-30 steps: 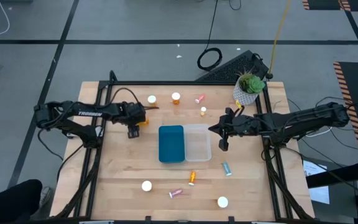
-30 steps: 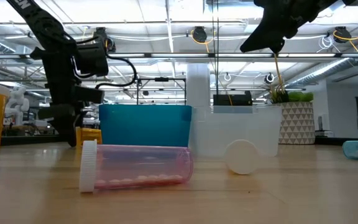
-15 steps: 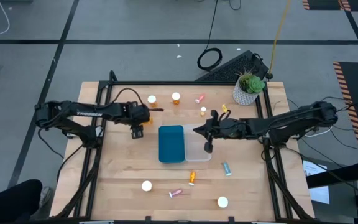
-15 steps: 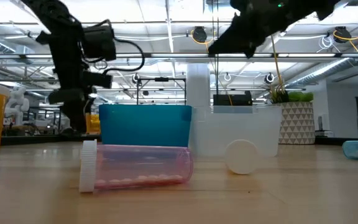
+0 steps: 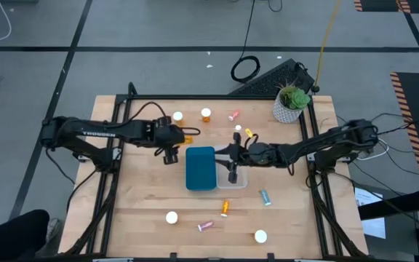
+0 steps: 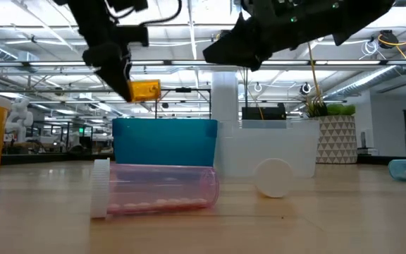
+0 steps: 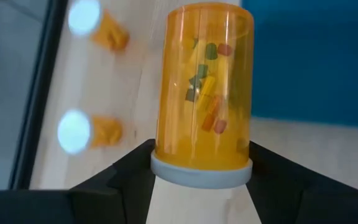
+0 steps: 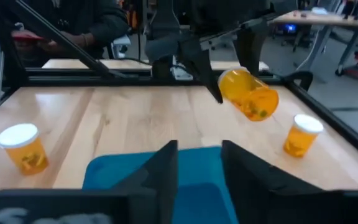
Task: Pick and place medicine bottles into bin by pill shape (circle, oval)
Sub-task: Put the large orange pill bottle into the blue transparent bin
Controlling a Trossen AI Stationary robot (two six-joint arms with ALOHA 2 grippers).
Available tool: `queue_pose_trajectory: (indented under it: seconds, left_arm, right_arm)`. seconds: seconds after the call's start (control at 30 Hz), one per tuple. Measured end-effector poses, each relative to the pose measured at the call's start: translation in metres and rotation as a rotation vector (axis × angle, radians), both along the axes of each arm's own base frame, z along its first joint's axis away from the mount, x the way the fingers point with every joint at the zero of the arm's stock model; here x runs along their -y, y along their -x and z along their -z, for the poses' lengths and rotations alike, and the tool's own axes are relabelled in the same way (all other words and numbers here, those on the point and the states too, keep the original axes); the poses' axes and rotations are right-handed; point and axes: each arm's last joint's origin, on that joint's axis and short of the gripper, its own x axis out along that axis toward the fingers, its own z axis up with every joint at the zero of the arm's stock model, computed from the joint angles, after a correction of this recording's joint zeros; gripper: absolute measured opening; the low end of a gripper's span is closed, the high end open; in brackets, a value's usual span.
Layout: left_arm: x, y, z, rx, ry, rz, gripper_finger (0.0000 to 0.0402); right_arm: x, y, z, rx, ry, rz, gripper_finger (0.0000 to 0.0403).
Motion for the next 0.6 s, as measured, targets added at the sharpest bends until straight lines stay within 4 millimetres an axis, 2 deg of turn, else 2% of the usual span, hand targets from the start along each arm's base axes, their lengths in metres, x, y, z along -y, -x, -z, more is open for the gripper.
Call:
queue_pose_trajectory:
  seconds: [0.3, 0.47, 0.6]
  left_arm:
    - [0.034, -0.016, -0.013, 0.168, -0.037, 0.153, 0.0219]
    - [0.043, -0.022, -0.019, 0.260, -0.043, 0.187, 0.0219]
    - [0.048, -0.027, -0.015, 0.260, -0.077, 0.186, 0.0219]
  right_arm:
    - [-0.006, -0.001, -0.004, 0.044, 0.090, -0.033, 0.0229]
    - [-0.006, -0.002, -0.006, 0.068, 0.095, -0.024, 0.0272]
    - [-0.004, -0.002, -0.010, 0.105, 0.083, 0.028, 0.0297]
